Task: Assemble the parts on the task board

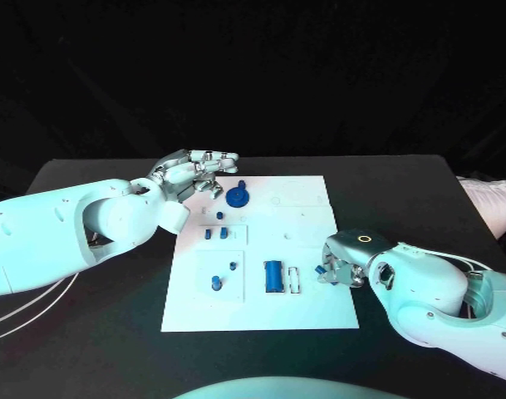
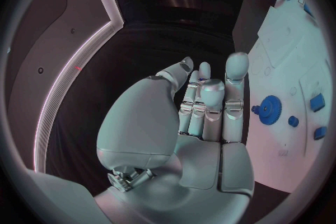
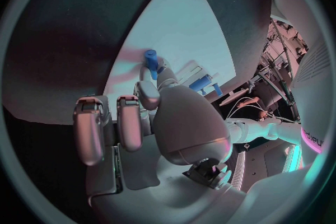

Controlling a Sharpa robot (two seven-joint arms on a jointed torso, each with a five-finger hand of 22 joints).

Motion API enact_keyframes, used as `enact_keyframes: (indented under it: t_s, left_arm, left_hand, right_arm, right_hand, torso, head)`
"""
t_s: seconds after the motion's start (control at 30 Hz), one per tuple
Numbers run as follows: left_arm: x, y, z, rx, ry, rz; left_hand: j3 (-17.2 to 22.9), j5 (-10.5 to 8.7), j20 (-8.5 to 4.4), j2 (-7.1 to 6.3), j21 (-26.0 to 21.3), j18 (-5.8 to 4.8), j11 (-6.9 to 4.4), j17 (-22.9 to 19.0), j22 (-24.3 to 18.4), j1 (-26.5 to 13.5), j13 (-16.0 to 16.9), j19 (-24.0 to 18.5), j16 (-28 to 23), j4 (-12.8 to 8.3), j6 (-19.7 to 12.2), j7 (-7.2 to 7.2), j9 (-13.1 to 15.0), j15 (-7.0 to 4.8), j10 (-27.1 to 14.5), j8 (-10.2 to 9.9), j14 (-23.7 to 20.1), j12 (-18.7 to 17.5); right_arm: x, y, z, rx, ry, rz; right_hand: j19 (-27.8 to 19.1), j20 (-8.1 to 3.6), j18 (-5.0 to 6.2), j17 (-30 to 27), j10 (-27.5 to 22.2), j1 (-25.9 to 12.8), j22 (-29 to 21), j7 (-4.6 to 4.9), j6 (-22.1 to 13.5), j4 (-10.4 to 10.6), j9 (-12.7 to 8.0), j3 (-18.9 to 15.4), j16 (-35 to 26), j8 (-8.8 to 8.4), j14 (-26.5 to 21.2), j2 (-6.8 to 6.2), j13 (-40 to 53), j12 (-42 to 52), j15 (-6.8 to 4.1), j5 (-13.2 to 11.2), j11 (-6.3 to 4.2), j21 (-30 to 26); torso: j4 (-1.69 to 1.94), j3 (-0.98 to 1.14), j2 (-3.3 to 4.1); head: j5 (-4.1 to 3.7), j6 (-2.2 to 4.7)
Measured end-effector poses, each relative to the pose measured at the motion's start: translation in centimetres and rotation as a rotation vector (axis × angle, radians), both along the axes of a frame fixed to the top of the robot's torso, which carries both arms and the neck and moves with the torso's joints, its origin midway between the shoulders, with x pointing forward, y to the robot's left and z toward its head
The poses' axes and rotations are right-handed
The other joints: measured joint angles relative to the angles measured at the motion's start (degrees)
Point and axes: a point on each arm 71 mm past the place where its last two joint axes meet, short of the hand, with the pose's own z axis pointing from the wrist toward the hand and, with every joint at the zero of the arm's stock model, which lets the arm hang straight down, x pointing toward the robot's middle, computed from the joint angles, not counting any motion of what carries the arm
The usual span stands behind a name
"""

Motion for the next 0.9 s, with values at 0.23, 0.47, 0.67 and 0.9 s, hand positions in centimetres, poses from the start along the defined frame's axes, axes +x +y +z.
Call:
enact_keyframes:
  t_s: [0.23,0.47,0.67,0.9]
  left_arm:
    - [0.0,0.0,0.0,0.0,0.002,-0.002]
    - [0.0,0.0,-0.1,0.0,0.004,-0.004]
    - [0.0,0.0,-0.1,0.0,0.005,-0.006]
    - [-0.1,-0.1,-0.1,-0.001,0.007,-0.011]
  left_hand:
    - [0.0,0.0,0.0,0.0,0.0,0.0,0.0,0.0,0.0,0.0,0.0,0.0,0.0,0.0,0.0,0.0,0.0,0.0,0.0,0.0,0.0,0.0]
    - [0.0,0.0,0.0,0.0,0.0,-0.01,0.0,0.0,-0.1,0.0,0.0,0.0,0.0,0.0,0.0,0.0,0.0,0.0,0.0,0.0,0.0,0.0]
    - [0.0,0.0,0.0,0.0,0.0,0.0,0.0,0.0,-0.1,0.0,0.0,0.0,0.0,0.0,0.0,-0.01,0.0,0.0,0.0,0.0,0.0,0.0]
    - [0.0,0.0,0.0,0.0,0.0,-0.01,0.0,-0.1,-0.1,0.0,0.0,0.0,0.0,0.0,0.0,-0.01,0.0,0.0,0.0,0.0,0.0,0.0]
  right_arm:
    - [-0.2,-0.1,0.0,0.022,0.008,-0.008]
    - [-0.6,-0.7,-0.2,0.11,0.044,-0.059]
    - [-1.1,-1.1,-0.2,0.223,0.095,-0.128]
    - [-1.3,-1.0,0.2,0.346,0.142,-0.185]
  right_hand:
    - [0.0,0.0,0.0,0.0,-0.1,1.0,0.0,0.39,-0.3,2.6,-0.7,2.6,0.0,-0.01,0.0,-0.59,-1.0,-1.1,0.01,3.9,-0.08,0.0]
    - [0.0,0.0,0.0,0.0,0.0,-5.9,0.0,0.93,-0.2,2.3,-3.7,17.8,-0.3,-0.22,0.1,-3.32,-0.7,-1.3,0.11,3.1,0.33,0.0]
    - [0.0,0.0,0.0,0.0,0.3,-10.3,0.0,0.75,-0.5,-2.6,-15.5,26.7,-0.3,-0.3,0.1,-4.16,-0.6,-1.0,0.12,-0.5,0.42,0.0]
    - [0.0,0.0,0.0,0.0,0.3,-11.6,0.0,0.64,-0.4,-5.3,-14.9,30.1,-0.3,0.05,0.1,-5.5,-0.4,-0.7,0.12,-0.1,0.4,0.0]
  torso:
    - [0.03,-0.03,0.01]
    - [0.07,-0.03,0.0]
    - [0.05,-0.07,-0.02]
    - [0.07,-0.07,-0.01]
  head:
    - [-0.01,-0.12]
    - [0.11,-0.19]
    - [0.15,-0.2]
    - [0.24,-0.18]
